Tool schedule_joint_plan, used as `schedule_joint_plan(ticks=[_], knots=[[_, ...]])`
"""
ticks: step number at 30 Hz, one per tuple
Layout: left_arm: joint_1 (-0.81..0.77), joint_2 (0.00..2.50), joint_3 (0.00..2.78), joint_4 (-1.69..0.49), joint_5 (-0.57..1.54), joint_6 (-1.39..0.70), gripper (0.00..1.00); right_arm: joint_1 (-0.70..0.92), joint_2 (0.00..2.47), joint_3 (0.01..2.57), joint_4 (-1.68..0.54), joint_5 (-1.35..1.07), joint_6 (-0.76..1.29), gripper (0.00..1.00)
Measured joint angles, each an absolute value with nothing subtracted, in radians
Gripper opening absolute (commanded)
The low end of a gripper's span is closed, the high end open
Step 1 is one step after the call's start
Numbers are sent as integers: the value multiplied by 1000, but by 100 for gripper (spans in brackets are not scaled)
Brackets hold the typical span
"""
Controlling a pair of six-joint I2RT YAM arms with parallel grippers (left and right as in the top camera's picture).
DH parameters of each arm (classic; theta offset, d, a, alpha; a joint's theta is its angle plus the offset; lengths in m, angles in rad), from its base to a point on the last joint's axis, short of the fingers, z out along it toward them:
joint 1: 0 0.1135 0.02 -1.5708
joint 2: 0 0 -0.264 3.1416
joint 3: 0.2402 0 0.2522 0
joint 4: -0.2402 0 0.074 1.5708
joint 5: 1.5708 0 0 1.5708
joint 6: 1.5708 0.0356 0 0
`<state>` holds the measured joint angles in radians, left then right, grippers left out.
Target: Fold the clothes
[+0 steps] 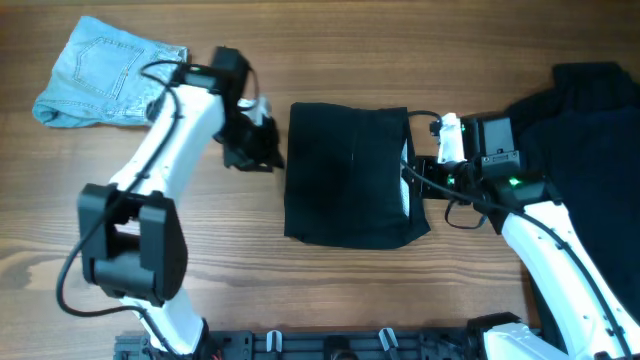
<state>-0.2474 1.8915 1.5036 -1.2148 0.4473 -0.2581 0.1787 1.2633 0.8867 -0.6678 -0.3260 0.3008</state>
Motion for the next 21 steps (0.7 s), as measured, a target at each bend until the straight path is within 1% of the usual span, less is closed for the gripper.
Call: schedule_joint_plan(ticks=[4,6,8,10,12,15,17,18,19,20,21], knots=[[-433,1892,1487,-1216,406,-277,24,63,1264,887,-635,-325,389,42],[-481,1891,1415,-1174,387,-323,23,7,1264,887,-653,-336,400,41],[-488,1892,1315,-1085,375,-366,23,-25,1264,887,-665,-351,396,42],[-485,1895,1214,-990,367,-393,23,-28,1264,887,-668,-383,378,47],[-469,1894,1129,-873,369,-411,17,-28,1264,887,-668,-445,319,49],[-420,1892,1114,-786,363,-425,15,-28,1264,887,-669,-518,241,50],[-350,1890,1111,-691,341,-422,18,-28,1264,887,-674,-554,205,50],[-307,1890,1112,-632,330,-412,22,-28,1264,887,-676,-563,196,51],[-264,1890,1114,-612,330,-399,27,-27,1264,887,-686,-571,179,51],[-202,1890,1118,-618,339,-375,35,-22,1264,887,-698,-576,162,51],[-166,1890,1124,-645,346,-361,38,-14,1264,887,-704,-577,151,51]])
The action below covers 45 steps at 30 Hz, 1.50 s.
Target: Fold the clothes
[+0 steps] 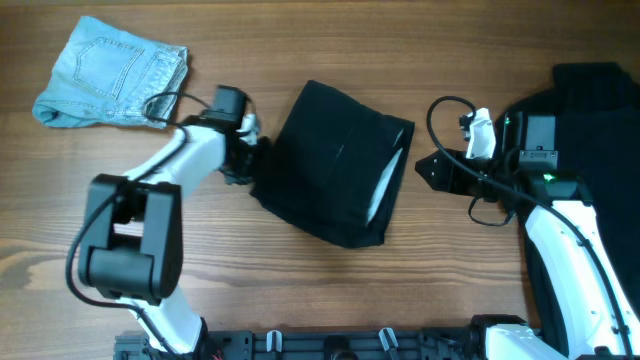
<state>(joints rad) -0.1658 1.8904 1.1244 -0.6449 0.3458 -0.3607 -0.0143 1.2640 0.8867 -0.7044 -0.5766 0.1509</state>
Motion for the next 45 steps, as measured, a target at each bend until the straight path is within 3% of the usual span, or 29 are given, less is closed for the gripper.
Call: schedule_joint_plan(ticks=[1,4,5,6,9,13,17,18,20,22,24,25,26,27,29,30,35,37,41,45], knots=[[-134,1890,1132,-681,350,-334,46,-5,1264,887,-708,-577,138,52],[-58,1877,1168,-874,381,-270,55,13,1264,887,-711,-583,109,52],[-53,1864,1177,-907,393,-261,50,12,1264,887,-711,-584,105,52],[-51,1828,1195,-956,414,-245,35,12,1264,887,-711,-588,102,52],[-56,1716,1219,-1015,458,-236,6,13,1264,887,-704,-596,99,54],[-133,1646,1207,-1008,418,-260,4,13,1264,887,-696,-599,99,56],[-196,1708,1008,-727,383,-350,4,13,1264,887,-694,-602,99,59],[-196,1728,990,-702,382,-379,6,13,1264,887,-695,-602,99,59],[-196,1770,971,-656,380,-450,20,13,1264,887,-695,-602,99,59],[-187,1786,961,-471,382,-556,24,13,1264,887,-695,-603,99,59],[-158,1802,970,-329,389,-593,35,13,1264,887,-694,-602,99,59],[-131,1806,988,-314,407,-607,48,13,1264,887,-695,-602,99,59],[-105,1807,1005,-317,426,-610,68,13,1264,887,-695,-602,99,60],[-67,1807,1044,-345,469,-607,72,13,1264,887,-695,-603,99,66],[-41,1803,1087,-399,552,-590,82,13,1264,887,-692,-603,97,66],[-37,1793,1094,-427,619,-565,100,20,1264,887,-675,-603,88,62],[-37,1712,1097,-558,841,-470,99,118,1393,887,-449,-597,151,38],[-37,1704,1102,-607,879,-448,89,124,1484,888,-357,-597,214,27],[-37,1673,1105,-877,855,-354,90,124,1717,933,-196,-602,360,10],[-65,1647,1100,-973,719,-393,100,124,1817,951,-255,-586,537,9]])
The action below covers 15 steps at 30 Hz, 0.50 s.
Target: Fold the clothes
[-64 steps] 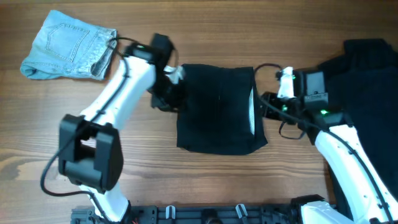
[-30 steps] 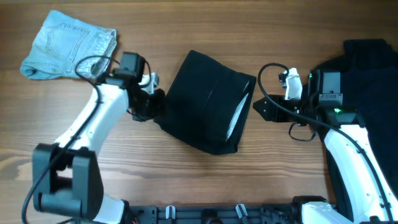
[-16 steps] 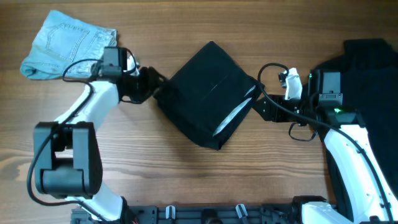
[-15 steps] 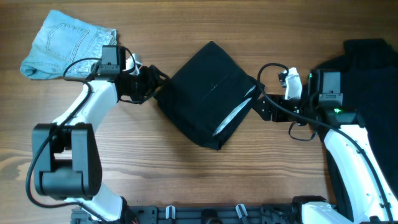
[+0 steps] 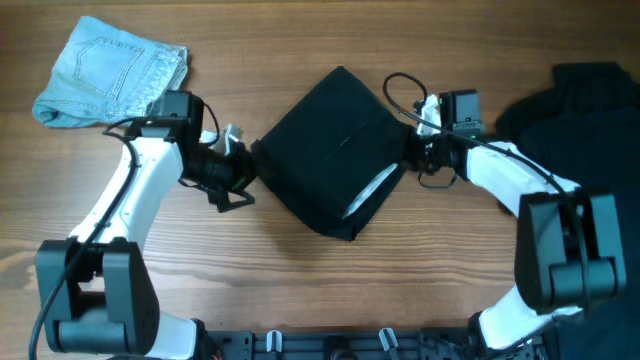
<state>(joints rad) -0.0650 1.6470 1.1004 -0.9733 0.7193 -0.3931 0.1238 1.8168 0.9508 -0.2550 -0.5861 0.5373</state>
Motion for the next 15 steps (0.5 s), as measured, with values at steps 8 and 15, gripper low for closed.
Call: schedule_joint_plan(ticks=[8,15], knots=[[-254,1639,854,-499,564,-874,98,124,1833,956,-353,-543,607,11],[-274,1697,722,-76,601,-1079,67,124,1833,957,-343,-533,595,11]])
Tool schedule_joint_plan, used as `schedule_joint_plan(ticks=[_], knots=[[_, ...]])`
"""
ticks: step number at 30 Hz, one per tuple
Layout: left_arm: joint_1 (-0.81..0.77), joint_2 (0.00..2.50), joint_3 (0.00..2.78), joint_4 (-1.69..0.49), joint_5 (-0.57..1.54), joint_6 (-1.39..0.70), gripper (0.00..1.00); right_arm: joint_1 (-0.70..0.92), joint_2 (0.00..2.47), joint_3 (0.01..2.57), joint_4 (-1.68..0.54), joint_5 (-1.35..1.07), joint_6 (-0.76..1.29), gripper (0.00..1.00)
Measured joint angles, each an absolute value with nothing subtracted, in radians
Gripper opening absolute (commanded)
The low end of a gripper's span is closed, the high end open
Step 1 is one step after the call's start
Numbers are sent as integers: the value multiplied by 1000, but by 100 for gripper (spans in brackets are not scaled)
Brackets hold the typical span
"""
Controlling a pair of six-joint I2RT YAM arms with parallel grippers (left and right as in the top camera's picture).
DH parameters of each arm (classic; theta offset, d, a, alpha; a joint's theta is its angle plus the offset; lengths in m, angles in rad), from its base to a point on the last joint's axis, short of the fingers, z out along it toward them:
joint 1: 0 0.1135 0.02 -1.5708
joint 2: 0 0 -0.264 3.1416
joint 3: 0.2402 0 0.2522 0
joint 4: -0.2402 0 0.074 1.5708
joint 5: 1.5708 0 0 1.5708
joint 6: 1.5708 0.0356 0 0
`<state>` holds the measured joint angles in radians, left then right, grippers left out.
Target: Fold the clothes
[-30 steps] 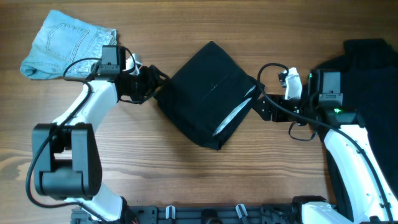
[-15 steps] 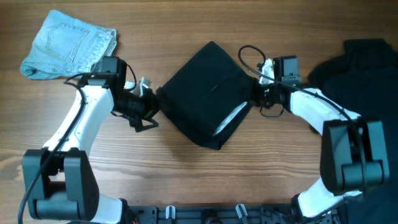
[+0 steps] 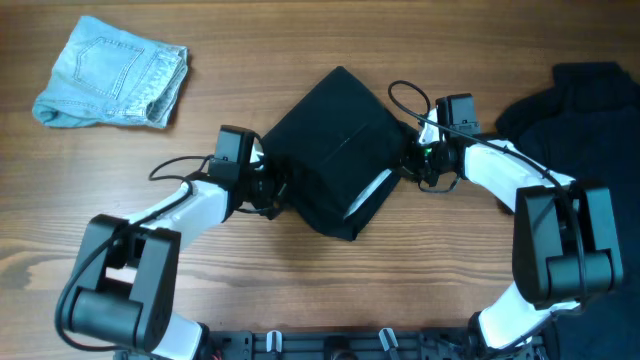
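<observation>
A black folded garment (image 3: pixel 335 150) lies mid-table, turned like a diamond, with a pale lining showing at its lower right edge. My left gripper (image 3: pixel 274 188) is against the garment's lower left edge. Its dark fingers merge with the cloth, so their state is unclear. My right gripper (image 3: pixel 411 166) sits at the garment's right corner, its fingers also lost against the black fabric. Folded light-blue jeans (image 3: pixel 110 72) rest at the far left.
A heap of black clothes (image 3: pixel 590 150) covers the table's right side, running down past the right arm's base. The arm mounts line the front edge (image 3: pixel 330 345). Bare wood (image 3: pixel 300 290) lies in front of the garment.
My left gripper has moved from just left of the garment's left corner to its lower left edge, and the arm's elbow now lies lower. The garment and right gripper have hardly shifted.
The black garment first lay square, with my left gripper beside its left edge and my right at its right edge. Then it lay tilted, left gripper on its left corner, right gripper drawn back. Later it lay as a diamond with both grippers at its corners, as now.
</observation>
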<state>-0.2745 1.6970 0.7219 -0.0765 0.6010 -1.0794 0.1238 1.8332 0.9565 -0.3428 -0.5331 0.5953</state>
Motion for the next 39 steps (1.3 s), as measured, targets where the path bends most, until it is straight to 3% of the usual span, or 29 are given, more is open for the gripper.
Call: schedule_joint_plan(ticks=[2,5,8,18,22,26,30,32,35,37,39], knots=[[-302,1749,728,-1,616,-1116,51,124,1833,957,-339,-530,588,12],[-327,1808,739,56,623,-1171,37,124,1833,957,-337,-530,573,12],[-335,1832,736,116,617,-1169,4,124,1833,957,-337,-530,571,12],[-325,1803,716,99,580,-981,4,124,1833,957,-366,-590,536,11],[-260,1683,682,-6,535,-879,4,124,1796,958,-413,-638,498,15],[-208,1537,682,-118,492,-802,4,127,1553,960,-404,-667,442,8],[-257,1537,679,-278,447,-789,4,218,1586,960,-278,-611,452,6],[-268,1537,680,-336,419,-786,10,271,1675,959,-139,-563,501,4],[-268,1536,680,-391,384,-783,42,318,1843,963,-31,-533,599,4],[-268,1535,680,-401,369,-773,80,324,1942,963,-25,-530,675,4],[-268,1535,680,-400,356,-772,96,324,1949,969,-25,-534,704,4]])
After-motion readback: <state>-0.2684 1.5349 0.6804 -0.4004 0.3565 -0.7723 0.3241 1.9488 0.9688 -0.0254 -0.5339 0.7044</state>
